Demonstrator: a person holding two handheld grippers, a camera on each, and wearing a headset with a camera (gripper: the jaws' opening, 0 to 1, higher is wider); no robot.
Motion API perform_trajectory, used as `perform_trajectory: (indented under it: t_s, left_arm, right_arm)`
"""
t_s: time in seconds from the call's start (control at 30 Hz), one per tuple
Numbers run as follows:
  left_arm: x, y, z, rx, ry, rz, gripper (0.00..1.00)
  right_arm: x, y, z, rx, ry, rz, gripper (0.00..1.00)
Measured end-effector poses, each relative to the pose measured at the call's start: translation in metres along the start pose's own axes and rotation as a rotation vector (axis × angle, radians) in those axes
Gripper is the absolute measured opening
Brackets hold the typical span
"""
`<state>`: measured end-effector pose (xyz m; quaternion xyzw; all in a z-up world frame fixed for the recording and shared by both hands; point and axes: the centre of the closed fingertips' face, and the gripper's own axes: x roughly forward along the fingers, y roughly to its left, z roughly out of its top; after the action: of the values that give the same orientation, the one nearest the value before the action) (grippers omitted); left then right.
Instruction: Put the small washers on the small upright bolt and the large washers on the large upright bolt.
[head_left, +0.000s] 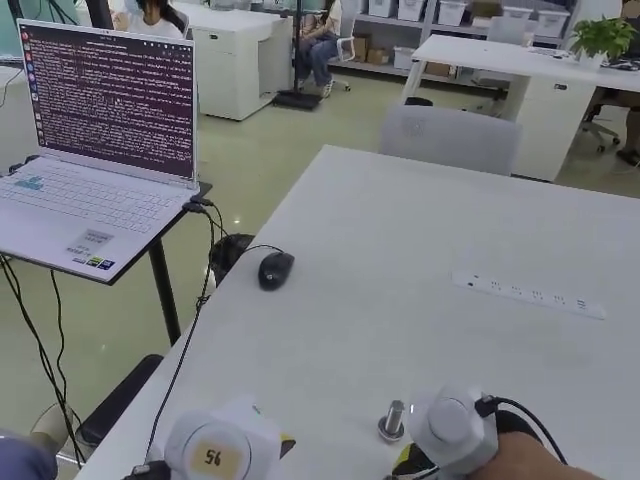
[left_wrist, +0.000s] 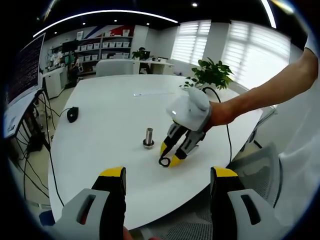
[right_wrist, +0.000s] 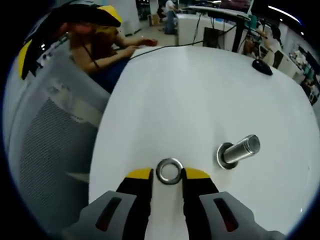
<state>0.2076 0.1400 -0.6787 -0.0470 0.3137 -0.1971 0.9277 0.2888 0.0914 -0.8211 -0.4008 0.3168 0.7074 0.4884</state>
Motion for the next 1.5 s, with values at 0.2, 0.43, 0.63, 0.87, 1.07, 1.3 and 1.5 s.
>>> perform_trajectory:
  t_s: [0.2,0.43,0.63,0.87,1.07,1.3,1.5]
  left_arm:
    - [0.003,-0.002,0.000,0.009,0.006,-0.009,0.68]
    - [0.003,-0.005,0.002,0.016,0.006,-0.015,0.68]
    - [0.002,-0.004,-0.003,0.008,0.014,-0.013,0.68]
    - [0.004,-0.004,-0.001,0.007,0.013,-0.014,0.68]
    - [0.005,-0.006,0.002,0.013,0.010,-0.016,0.68]
    - [0.004,-0.005,-0.003,0.006,0.012,-0.013,0.68]
    - [0.003,-0.006,-0.003,0.009,0.016,-0.013,0.68]
  right_arm:
    - [0.005,-0.006,-0.003,-0.176,0.071,-0.027,0.31]
    - [0.008,-0.018,0.004,-0.144,0.054,-0.041,0.31]
    - [0.008,-0.017,-0.001,-0.207,0.097,-0.013,0.31]
    - [0.006,-0.015,-0.003,-0.169,0.088,0.019,0.25]
    - [0.005,-0.012,-0.002,-0.119,0.093,-0.009,0.23]
    - [0.001,-0.008,-0.005,0.006,0.023,-0.036,0.23]
    - [-0.003,-0.009,-0.001,0.044,-0.010,-0.059,0.23]
